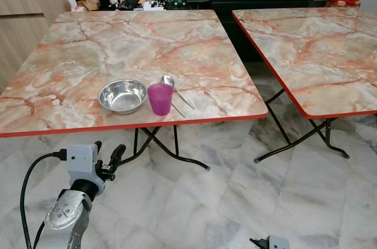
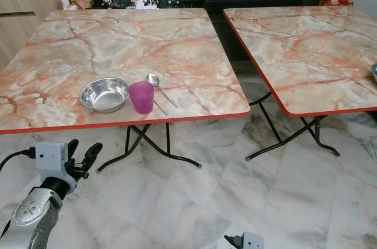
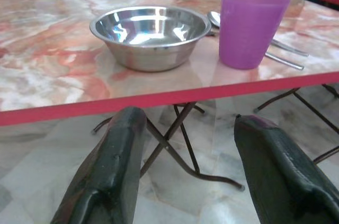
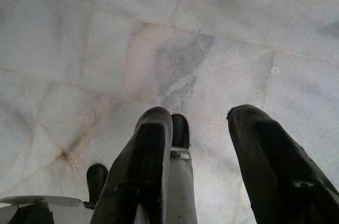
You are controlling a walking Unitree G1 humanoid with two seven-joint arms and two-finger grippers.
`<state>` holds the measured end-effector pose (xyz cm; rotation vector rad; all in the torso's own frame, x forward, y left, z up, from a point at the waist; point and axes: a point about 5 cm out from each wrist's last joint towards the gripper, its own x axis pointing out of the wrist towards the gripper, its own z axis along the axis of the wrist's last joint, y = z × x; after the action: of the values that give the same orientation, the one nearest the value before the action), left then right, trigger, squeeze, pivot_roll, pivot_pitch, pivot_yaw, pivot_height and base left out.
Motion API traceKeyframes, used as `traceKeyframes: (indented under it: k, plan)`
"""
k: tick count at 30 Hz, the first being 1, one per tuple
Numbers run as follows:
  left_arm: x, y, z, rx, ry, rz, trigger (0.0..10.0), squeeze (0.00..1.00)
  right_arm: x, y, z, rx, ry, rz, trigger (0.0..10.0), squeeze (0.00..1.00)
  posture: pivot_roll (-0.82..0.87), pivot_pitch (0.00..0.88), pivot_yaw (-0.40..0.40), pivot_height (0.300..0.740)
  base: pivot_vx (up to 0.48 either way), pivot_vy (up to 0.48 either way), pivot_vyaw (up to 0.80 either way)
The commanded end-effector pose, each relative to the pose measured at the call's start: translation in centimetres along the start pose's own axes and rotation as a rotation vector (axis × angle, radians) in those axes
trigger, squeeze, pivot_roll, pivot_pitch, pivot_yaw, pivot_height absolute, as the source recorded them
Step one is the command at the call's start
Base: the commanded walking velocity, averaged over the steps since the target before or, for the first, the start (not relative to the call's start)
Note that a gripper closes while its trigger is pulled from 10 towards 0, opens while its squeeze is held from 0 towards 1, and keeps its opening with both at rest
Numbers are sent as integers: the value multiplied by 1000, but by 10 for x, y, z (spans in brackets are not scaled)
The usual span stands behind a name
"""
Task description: Setting the table
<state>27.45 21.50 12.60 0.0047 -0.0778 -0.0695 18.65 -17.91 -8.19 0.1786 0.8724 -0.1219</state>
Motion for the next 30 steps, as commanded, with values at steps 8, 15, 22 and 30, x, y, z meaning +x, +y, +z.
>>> traceKeyframes:
  k: [8, 15, 22, 30]
  plan:
    - [-3, -8, -5, -14, 31, -19, 10000, 0, -1, 1, -6, -5, 13, 1, 10000, 0, 156, 103, -14, 740, 0, 240, 0]
    - [0, -8, -1, -11, 26, -29, 10000, 0, 0, 6, -3, -10, 6, 15, 10000, 0, 162, 109, -11, 740, 0, 480, 0]
    - [0, -8, 1, -5, 17, -27, 10000, 0, 0, 9, -3, -6, 6, 19, 10000, 0, 165, 116, -7, 740, 0, 343, 0]
    - [3, -14, 14, -29, -28, -62, 10000, 0, 0, 9, -6, 1, 15, 13, 10000, 0, 168, 118, -2, 740, 0, 0, 0]
